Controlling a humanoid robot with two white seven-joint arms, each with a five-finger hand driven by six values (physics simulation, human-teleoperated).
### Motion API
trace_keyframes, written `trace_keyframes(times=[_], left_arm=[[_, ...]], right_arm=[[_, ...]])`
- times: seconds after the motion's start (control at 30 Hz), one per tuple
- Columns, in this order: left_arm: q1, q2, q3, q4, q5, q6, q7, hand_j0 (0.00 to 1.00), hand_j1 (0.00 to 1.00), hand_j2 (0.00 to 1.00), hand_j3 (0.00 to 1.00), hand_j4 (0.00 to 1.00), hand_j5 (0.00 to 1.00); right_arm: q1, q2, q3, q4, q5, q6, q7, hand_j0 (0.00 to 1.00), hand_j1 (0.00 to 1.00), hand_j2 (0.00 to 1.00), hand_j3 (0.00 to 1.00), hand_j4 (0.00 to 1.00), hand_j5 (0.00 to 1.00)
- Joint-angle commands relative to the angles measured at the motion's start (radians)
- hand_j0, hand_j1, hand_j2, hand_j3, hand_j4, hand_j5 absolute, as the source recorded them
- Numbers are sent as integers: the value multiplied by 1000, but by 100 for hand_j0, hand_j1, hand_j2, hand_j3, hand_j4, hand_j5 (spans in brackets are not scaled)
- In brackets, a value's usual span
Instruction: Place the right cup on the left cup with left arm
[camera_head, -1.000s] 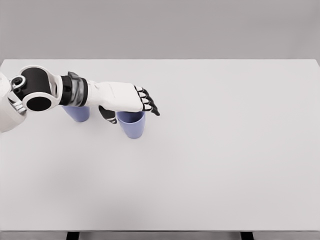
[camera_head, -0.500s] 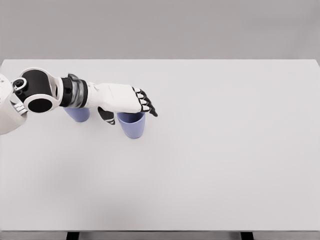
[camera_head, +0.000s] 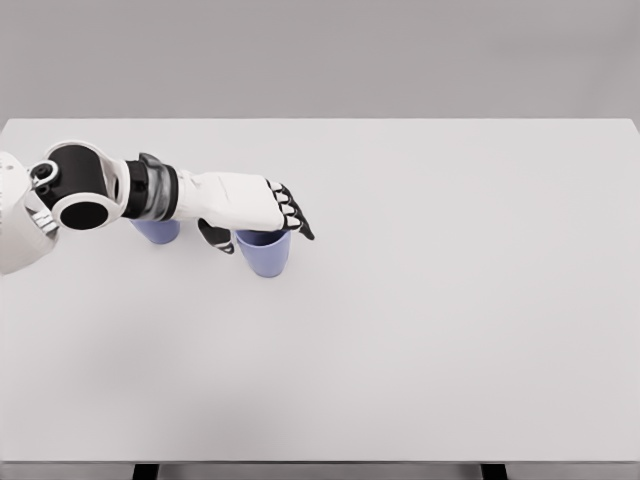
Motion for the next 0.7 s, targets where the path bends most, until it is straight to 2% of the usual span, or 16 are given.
trace_keyframes(times=[0.0, 0.1, 0.17, 0.27, 0.53, 0.67], left_arm=[[0, 0, 1, 1, 2, 1, 0, 95, 95, 95, 95, 95, 95], [0, 0, 1, 1, 1, 3, 0, 92, 92, 92, 92, 92, 92], [0, 0, 1, 1, 1, 3, 0, 84, 84, 84, 84, 84, 84], [2, 1, 1, 1, -1, 3, 0, 77, 77, 77, 77, 77, 77], [2, 3, 2, -2, -6, 0, 0, 70, 70, 70, 70, 70, 70], [-2, 7, 4, -5, -1, 0, 0, 70, 70, 70, 70, 70, 70]], right_arm=[[0, 0, 0, 0, 0, 0, 0, 100, 100, 100, 100, 100, 100], [0, 0, 0, 0, 0, 0, 0, 100, 100, 100, 100, 100, 100], [0, 0, 0, 0, 0, 0, 0, 100, 100, 100, 100, 100, 100], [0, 0, 0, 0, -1, 0, 0, 100, 100, 100, 100, 100, 100], [0, 0, 0, 0, -1, 0, 0, 100, 100, 100, 100, 100, 100], [0, 0, 0, 0, 0, 0, 0, 100, 100, 100, 100, 100, 100]])
